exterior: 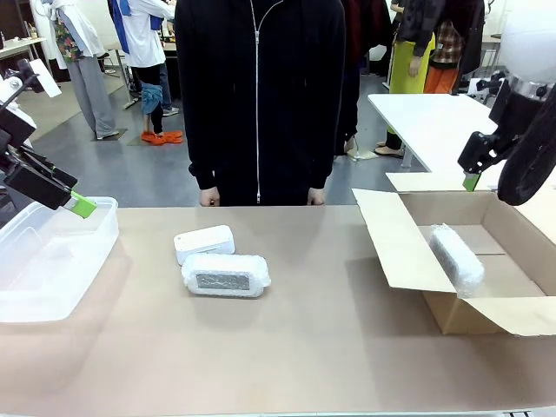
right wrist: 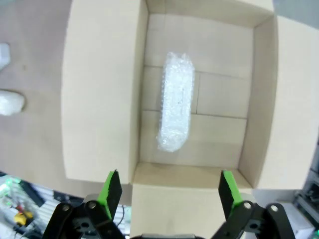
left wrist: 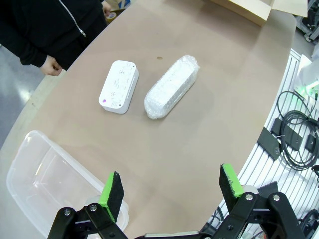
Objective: Separate and place wrapped and unwrapped clocks.
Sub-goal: If the picked Digital clock is wrapped, place it in the Package Box ; if not, place it in the Organizing box, then pick up the Digital clock indicated by the person.
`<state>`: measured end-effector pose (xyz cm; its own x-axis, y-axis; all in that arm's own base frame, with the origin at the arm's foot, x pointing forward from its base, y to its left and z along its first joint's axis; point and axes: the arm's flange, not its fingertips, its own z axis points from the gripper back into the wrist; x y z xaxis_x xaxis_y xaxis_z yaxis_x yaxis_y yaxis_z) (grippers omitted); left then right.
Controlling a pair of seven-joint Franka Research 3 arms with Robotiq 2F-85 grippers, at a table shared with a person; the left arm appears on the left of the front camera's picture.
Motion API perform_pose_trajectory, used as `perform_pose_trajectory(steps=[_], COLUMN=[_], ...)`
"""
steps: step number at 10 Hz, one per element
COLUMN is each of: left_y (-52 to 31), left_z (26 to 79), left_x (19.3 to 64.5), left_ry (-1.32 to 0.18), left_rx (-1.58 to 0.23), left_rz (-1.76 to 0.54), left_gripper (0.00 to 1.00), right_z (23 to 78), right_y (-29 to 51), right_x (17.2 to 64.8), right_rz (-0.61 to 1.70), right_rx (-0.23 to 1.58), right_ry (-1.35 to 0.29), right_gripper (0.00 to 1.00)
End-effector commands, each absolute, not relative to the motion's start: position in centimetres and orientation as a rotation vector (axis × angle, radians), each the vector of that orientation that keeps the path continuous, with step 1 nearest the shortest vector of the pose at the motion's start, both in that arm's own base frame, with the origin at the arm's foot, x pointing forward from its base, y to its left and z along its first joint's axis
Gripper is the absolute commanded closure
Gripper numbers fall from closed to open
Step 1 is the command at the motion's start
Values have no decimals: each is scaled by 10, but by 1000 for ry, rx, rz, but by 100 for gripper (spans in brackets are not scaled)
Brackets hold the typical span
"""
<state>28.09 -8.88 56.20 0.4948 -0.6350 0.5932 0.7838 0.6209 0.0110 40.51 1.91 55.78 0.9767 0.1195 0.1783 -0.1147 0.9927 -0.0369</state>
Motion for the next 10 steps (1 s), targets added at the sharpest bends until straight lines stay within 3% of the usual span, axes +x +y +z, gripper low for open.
perform_pose_trajectory(steps=[1, 10], left_y=[-89, -89], left_z=[561, 561], left_x=[281, 281], left_ry=[-596, -596], left_rx=[-291, -291], left_rz=[-875, -875], left_gripper=[0, 0], right_z=[546, 558], right_y=[24, 19], right_x=[404, 405], right_rz=[97, 118], right_rx=[-14, -26], right_ry=[-198, -181], right_gripper=[0, 0])
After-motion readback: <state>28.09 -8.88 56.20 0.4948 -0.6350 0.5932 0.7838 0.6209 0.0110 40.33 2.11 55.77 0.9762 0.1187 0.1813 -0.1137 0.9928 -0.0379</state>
